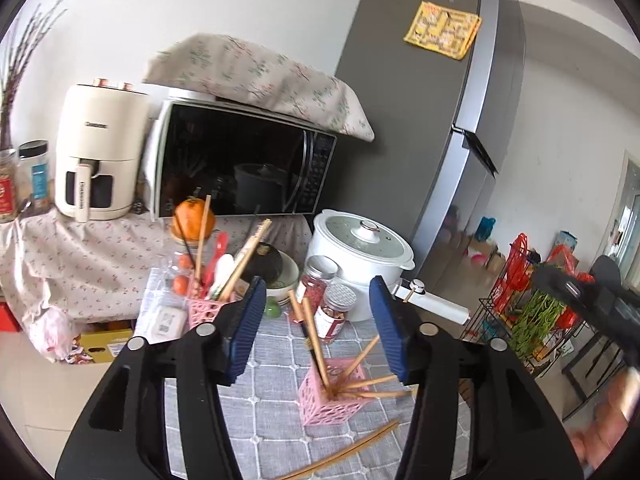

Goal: Organize utensils
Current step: 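Lower both held chopsticks into the pink square holder and open both tools, then move both open tools over the two wooden chopsticks lying on the cloth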

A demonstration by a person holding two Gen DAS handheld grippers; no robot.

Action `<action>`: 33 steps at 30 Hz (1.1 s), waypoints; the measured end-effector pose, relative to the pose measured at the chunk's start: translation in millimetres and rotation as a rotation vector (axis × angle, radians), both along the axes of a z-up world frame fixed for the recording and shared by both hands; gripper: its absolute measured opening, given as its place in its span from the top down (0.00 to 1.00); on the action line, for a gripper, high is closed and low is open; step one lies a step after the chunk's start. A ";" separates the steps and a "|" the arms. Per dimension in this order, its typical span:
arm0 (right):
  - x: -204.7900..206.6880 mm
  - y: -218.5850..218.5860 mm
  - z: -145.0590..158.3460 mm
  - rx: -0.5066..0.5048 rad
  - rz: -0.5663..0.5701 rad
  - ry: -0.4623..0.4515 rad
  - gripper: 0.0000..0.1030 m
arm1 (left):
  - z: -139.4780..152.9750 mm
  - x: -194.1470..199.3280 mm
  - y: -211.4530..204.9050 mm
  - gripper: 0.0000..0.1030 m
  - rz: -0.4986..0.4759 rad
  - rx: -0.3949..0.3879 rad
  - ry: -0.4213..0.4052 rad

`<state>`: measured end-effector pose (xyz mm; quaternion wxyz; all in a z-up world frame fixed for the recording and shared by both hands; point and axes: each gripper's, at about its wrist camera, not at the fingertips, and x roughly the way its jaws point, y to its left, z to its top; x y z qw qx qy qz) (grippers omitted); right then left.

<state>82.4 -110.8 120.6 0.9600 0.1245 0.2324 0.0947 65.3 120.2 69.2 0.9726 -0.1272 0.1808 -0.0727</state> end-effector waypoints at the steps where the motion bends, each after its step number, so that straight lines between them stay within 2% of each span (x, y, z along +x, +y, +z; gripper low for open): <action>1: 8.3 6.0 -0.7 -0.012 -0.014 -0.015 0.95 | -1.7 -2.7 2.5 0.50 0.002 0.001 -0.001; 5: 35.8 23.3 -13.7 -0.044 -0.042 -0.022 0.95 | -15.1 -4.6 12.5 0.50 0.026 0.019 0.012; 8: 55.8 34.7 -31.0 -0.070 -0.060 -0.011 0.95 | -25.7 4.9 20.8 0.50 0.026 0.012 0.055; 15: 87.6 53.1 -74.0 -0.118 -0.068 0.040 0.95 | -31.3 8.2 25.0 0.49 0.036 0.034 0.066; 21: 72.2 48.0 -73.0 -0.142 -0.077 0.051 0.92 | -29.0 1.2 17.9 0.49 0.017 0.046 0.061; 26: 44.7 38.9 -69.7 -0.188 -0.090 0.050 0.90 | -29.2 -7.6 5.4 0.43 -0.014 0.062 0.064; 29: 28.1 32.1 -72.0 -0.201 -0.100 0.056 0.74 | -32.8 -12.8 -5.2 0.40 -0.038 0.088 0.074; 31: 16.1 24.4 -74.1 -0.193 -0.115 0.056 0.53 | -37.3 -16.0 -10.9 0.33 -0.053 0.107 0.087; 32: 9.5 19.6 -75.7 -0.185 -0.126 0.054 0.47 | -40.0 -16.8 -12.8 0.30 -0.059 0.116 0.096; 33: 3.4 14.8 -77.3 -0.177 -0.139 0.053 0.33 | -44.8 -17.6 -14.7 0.27 -0.070 0.127 0.113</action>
